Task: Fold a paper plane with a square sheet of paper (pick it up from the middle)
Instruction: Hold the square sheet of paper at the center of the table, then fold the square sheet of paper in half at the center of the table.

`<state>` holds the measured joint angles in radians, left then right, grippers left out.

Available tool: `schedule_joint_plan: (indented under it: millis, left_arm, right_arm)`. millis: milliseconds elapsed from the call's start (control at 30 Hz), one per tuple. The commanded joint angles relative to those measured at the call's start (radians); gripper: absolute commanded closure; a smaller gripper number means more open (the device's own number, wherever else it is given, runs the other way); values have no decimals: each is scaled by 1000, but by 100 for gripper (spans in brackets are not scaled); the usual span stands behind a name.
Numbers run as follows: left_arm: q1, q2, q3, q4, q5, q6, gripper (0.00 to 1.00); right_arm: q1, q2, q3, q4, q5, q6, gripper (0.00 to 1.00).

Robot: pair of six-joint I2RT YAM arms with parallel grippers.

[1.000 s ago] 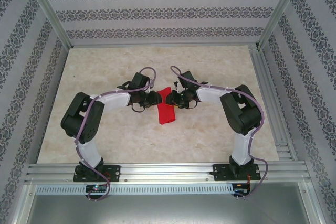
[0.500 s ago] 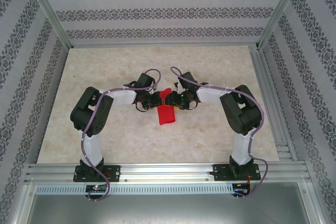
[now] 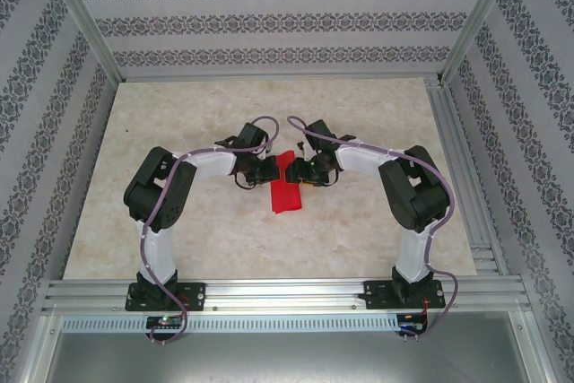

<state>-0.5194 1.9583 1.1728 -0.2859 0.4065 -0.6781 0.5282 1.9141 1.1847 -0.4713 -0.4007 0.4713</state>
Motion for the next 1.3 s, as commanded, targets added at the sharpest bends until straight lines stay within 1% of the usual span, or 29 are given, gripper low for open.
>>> schedule_joint_plan:
  millis: [0, 167, 300, 500, 700, 833, 1000, 1267]
  left_arm:
    - [-10, 9, 37, -21, 5, 28, 90]
    - [-10, -4, 54, -25, -14, 20, 87]
    - [-11, -27, 54, -26, -33, 11, 85]
    - [-11, -122, 1, -10, -150, -20, 76]
    - [-7, -179, -36, 3, -214, -29, 74]
    - [-5, -175, -36, 1, -212, -31, 73]
    - [-5, -149, -28, 2, -171, -29, 73]
    - [-6, -123, -14, -11, -142, -13, 74]
  right_arm:
    - [7, 15, 9, -4, 25, -19, 50]
    - [5, 16, -12, 42, 39, 36, 55]
    - [6, 17, -18, 59, 49, 60, 56]
    - [6, 31, -9, 32, 63, 47, 56]
    - [7, 44, 5, -11, 56, -16, 56]
    - [9, 55, 20, -37, 49, -61, 56]
    - [14, 69, 36, -56, 39, -100, 56]
    - [18, 89, 50, -71, 38, -122, 55]
